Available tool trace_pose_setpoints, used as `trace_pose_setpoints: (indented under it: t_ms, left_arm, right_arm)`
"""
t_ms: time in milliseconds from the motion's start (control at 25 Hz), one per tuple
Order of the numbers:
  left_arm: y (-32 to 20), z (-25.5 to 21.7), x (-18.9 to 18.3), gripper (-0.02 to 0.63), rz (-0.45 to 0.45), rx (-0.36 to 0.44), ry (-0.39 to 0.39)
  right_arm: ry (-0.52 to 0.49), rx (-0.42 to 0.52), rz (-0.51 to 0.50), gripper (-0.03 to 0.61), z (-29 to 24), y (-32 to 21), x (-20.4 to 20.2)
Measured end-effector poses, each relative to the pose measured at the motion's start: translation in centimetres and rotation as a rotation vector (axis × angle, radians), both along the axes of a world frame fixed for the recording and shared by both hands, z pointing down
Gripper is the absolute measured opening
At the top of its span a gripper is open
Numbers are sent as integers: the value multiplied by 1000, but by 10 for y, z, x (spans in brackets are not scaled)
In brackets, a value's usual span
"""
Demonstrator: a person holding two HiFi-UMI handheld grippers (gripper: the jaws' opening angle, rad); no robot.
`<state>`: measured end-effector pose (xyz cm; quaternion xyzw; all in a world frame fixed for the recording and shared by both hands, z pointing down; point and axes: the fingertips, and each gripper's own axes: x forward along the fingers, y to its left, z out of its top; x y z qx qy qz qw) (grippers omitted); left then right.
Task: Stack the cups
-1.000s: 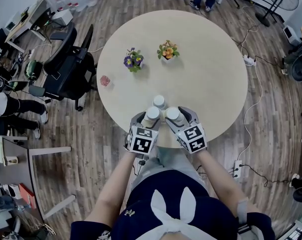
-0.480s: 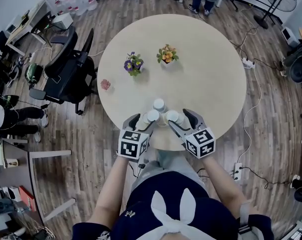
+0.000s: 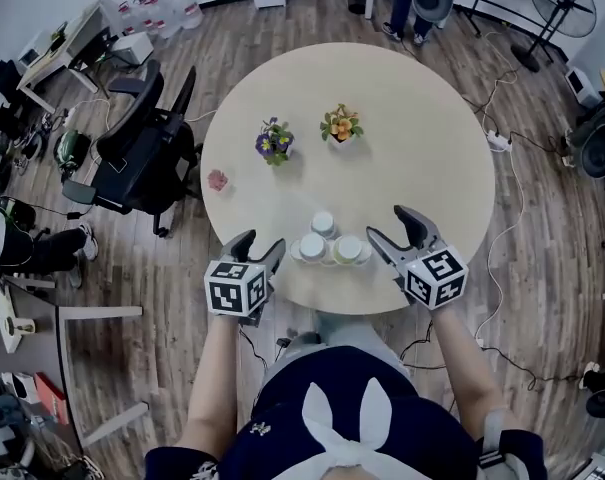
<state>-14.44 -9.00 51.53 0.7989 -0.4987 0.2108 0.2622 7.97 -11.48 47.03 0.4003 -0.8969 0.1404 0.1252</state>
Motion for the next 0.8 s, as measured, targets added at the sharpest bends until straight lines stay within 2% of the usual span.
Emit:
trace_pose_setpoints:
  t_ms: [200,320,480,800]
  left_arm:
    - [-10,4,-4,276,8,-13,0]
    - [-18,6,-4,276,10,-14,4]
    - [-30,7,-5,276,6,-21,8]
    - [-47,16,-7,276,2,-53,29]
  right_arm:
    - [75,18,-99,302,-3,-29,-7]
    - [141,9,-239,297,3,-39,-26]
    - [282,4,-442,291,18,-51,-51]
    - [406,-107,-695,291,66,-54,-89]
